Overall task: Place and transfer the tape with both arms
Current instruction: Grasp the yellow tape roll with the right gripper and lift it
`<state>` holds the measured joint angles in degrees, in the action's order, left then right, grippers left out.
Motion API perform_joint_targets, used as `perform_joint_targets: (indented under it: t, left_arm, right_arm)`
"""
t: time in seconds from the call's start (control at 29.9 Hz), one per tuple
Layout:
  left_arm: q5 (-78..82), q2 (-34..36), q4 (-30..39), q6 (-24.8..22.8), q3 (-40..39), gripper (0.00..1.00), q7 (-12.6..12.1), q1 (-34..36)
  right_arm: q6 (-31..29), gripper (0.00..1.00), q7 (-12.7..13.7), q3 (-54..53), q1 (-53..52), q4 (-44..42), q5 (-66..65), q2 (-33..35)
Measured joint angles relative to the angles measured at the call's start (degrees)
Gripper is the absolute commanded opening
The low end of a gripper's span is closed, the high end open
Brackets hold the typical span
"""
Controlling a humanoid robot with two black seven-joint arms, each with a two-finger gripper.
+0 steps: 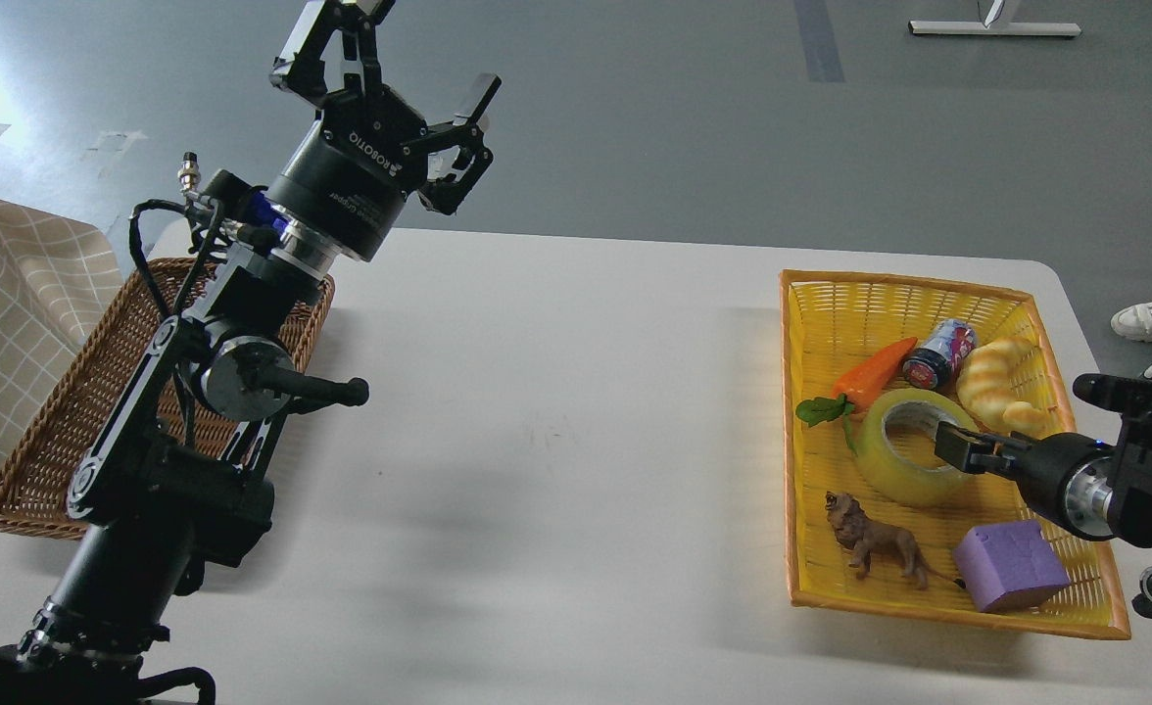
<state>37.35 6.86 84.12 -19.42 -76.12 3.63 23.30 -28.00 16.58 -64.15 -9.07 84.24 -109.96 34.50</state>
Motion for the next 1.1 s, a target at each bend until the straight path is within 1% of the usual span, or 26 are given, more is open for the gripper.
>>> perform_joint_targets:
  t: [0.07, 0.2, 0.23, 0.33, 0.4, 0.43, 0.87, 0.94, 1.0, 1.04, 1.1]
  left_arm:
    - [0.0, 0.0, 0.0, 0.0, 0.0, 0.98, 0.0, 0.0]
    - [0.0, -0.2, 0.0, 0.0, 0.0, 0.98, 0.0, -0.1]
    - [0.0, -0.2, 0.0, 0.0, 0.0, 0.98, 0.0, -0.1]
    - [0.0, -0.1, 0.0, 0.0, 0.0, 0.98, 0.0, -0.1]
    - [0.0, 0.0, 0.0, 0.0, 0.0, 0.98, 0.0, -0.1]
    - [0.1, 0.0, 0.0, 0.0, 0.0, 0.98, 0.0, -0.1]
    - [0.1, 0.0, 0.3, 0.0, -0.3, 0.98, 0.0, 0.0]
    - [0.1, 0.0, 0.3, 0.0, -0.3, 0.98, 0.0, 0.0]
    - [0.1, 0.0, 0.3, 0.0, -0.4, 0.98, 0.0, 0.0]
    - [0.1, 0.1, 0.4, 0.0, -0.4, 0.98, 0.0, 0.0]
    - [0.1, 0.2, 0.5, 0.1, -0.4, 0.98, 0.0, 0.0]
  right_arm:
    - [0.0, 0.66, 0.0, 0.1, -0.1, -0.3, 0.0, 0.0]
    - [0.0, 0.57, 0.0, 0.3, -0.4, -0.8, 0.0, -0.4]
    - [0.0, 0.52, 0.0, 0.4, -0.4, -0.8, 0.0, -0.5]
    - [0.0, 0.41, 0.0, 0.4, -0.5, -0.9, -0.1, -1.1]
    - [0.0, 0.4, 0.1, 0.4, -0.5, -0.9, -0.1, -1.5]
    - [0.0, 0.38, 0.1, 0.4, -0.5, -0.9, -0.1, -1.7]
    - [0.0, 0.35, 0.5, 0.5, -0.3, -0.8, -0.1, -2.0]
    - [0.0, 0.3, 0.5, 0.5, -0.2, -0.8, 0.1, -1.9]
    - [0.0, 0.19, 0.5, 0.5, -0.2, -0.8, 0.2, -1.8]
    - [0.0, 0.19, 0.5, 0.5, -0.2, -0.8, 0.2, -1.8]
    - [0.0, 0.07, 0.5, 0.5, -0.1, -0.8, 0.2, -1.8]
